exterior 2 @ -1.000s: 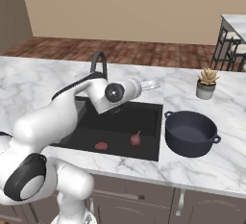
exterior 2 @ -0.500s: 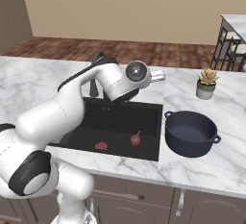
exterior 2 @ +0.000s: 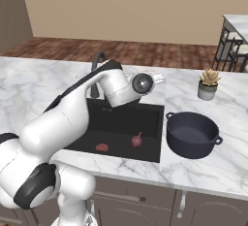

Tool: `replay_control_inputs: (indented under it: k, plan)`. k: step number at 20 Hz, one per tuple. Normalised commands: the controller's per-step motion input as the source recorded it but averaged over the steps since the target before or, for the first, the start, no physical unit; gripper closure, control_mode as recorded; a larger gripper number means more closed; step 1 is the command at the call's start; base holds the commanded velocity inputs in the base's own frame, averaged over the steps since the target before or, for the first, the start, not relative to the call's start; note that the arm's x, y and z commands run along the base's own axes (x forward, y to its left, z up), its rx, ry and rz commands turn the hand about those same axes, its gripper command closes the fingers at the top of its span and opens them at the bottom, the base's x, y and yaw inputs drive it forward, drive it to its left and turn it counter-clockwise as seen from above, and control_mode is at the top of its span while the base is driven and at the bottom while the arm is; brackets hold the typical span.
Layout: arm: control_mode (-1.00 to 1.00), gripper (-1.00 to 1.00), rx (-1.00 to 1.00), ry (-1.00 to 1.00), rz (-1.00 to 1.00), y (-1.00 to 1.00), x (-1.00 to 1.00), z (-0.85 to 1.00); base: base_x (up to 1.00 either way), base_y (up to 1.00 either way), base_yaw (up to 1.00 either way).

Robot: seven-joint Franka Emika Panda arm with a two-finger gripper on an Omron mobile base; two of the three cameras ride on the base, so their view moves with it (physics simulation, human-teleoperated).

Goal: Dump the onion from the pot into the sink. Then turn on the water and wash the onion. Then turn off the water and put the onion back in the pot.

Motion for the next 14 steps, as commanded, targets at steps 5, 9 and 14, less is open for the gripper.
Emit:
replay_control_inputs:
  k: [5,9,14]
  plan:
    - [-1.0,-1.0,0.0,-0.03,0.07,0.03,0.03,-0.18,0.0,0.0,0.0]
    - [-1.0,-1.0,0.03,0.03,0.14,0.0,0.0,0.0,0.0,0.0,0.0]
    - [-1.0,-1.0,0.03,0.17,0.17,0.0,0.0,0.01,0.0,0.0,0.0]
